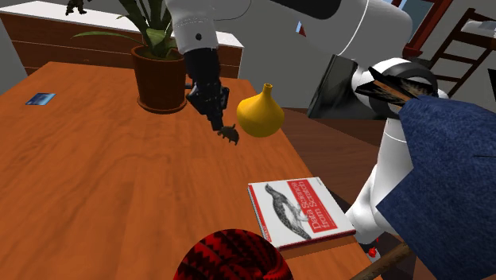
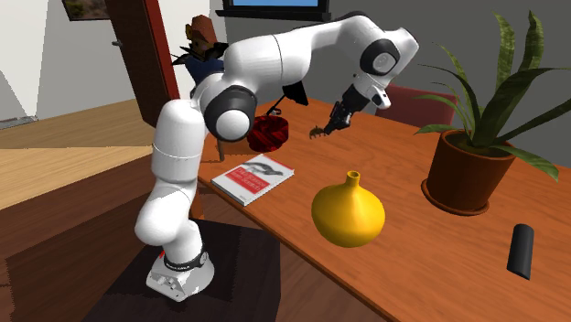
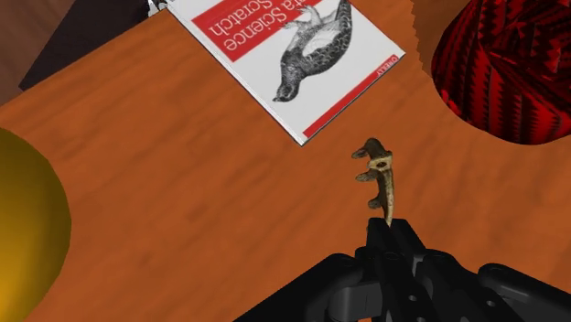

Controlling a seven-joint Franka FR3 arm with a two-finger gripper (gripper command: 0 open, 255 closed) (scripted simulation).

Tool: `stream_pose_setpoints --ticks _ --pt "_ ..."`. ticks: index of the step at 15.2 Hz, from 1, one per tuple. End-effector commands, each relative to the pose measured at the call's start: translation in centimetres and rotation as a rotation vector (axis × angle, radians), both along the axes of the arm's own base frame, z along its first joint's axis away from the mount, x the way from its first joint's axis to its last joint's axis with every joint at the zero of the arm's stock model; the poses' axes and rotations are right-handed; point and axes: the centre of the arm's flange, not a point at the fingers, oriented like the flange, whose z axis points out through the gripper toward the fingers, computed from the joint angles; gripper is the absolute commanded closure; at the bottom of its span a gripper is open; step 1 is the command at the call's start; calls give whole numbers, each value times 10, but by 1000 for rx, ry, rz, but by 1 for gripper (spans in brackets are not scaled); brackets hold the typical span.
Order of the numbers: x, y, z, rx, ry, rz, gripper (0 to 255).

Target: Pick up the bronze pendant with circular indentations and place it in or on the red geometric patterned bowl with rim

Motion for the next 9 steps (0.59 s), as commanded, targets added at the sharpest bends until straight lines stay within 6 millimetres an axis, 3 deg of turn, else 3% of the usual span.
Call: stream_pose_setpoints --ticks 1,4,9 --pt "1 -1 11 0 0 0 255" --pt "1 -1 23 0 0 0 255" --pt "-55 34 23 0 0 0 255"
